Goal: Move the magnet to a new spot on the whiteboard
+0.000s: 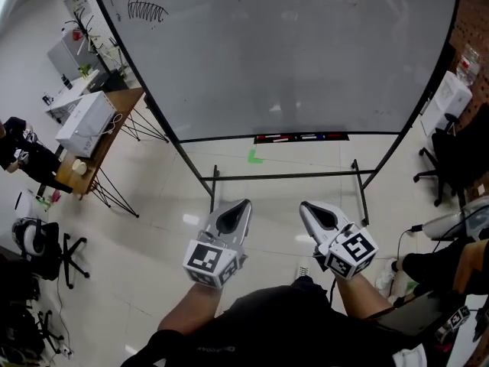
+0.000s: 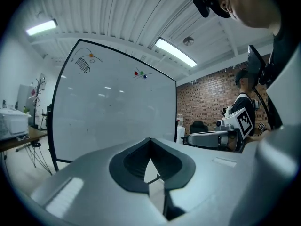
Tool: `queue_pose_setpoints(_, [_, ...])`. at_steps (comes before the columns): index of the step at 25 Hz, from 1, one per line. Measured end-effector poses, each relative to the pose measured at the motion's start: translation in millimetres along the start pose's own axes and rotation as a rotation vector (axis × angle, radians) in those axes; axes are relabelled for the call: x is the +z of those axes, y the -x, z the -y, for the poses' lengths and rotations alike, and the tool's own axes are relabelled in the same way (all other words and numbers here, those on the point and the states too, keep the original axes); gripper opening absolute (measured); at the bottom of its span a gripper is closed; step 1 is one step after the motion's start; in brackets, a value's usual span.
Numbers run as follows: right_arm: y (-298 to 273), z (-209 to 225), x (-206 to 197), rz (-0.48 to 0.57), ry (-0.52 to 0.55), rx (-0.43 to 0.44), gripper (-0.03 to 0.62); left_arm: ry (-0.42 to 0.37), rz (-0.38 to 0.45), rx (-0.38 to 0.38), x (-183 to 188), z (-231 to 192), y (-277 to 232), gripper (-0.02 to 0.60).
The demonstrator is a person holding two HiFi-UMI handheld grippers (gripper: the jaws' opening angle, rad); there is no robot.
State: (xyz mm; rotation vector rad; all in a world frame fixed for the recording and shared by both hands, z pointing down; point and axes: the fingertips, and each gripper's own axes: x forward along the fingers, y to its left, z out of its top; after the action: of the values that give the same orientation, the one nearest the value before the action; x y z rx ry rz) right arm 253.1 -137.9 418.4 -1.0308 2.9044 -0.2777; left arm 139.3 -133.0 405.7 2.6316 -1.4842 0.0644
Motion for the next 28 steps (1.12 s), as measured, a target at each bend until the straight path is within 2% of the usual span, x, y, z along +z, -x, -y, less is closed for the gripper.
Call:
queue_pose_setpoints(5, [20.6,-77.8,-36.2,-0.032,-0.039,-0.061,0.006,0.03,-0.039,-0.076,-26.4,2.8,57.1,0.017])
queue_pose_setpoints(10, [50.0,-117.4,-47.8,-0.072,-0.037,-0.124,0.006,0.062,-0.041,-0.151,-34.0,23.2,84.7,0.016])
queue_pose_setpoints(14, [71.6,-128.4,-37.3,-0.056,-0.02,-0.162,0.006,0.071,-0.025,-0.18,-31.8,45.8,102.3,0.016])
queue_pose_setpoints(21, [105.9,-136.9,-6.2,-0.025,0.074,-0.138,0.006,0.076,0.015,-0.153,-24.8,88.6,119.5,0.017])
queue_pose_setpoints(28, [170.9,-126.8,-6.7,-0.04,0.101,-0.161,0.006,0.056,0.031,-0.124,-20.8,146.8,120.0,0.017])
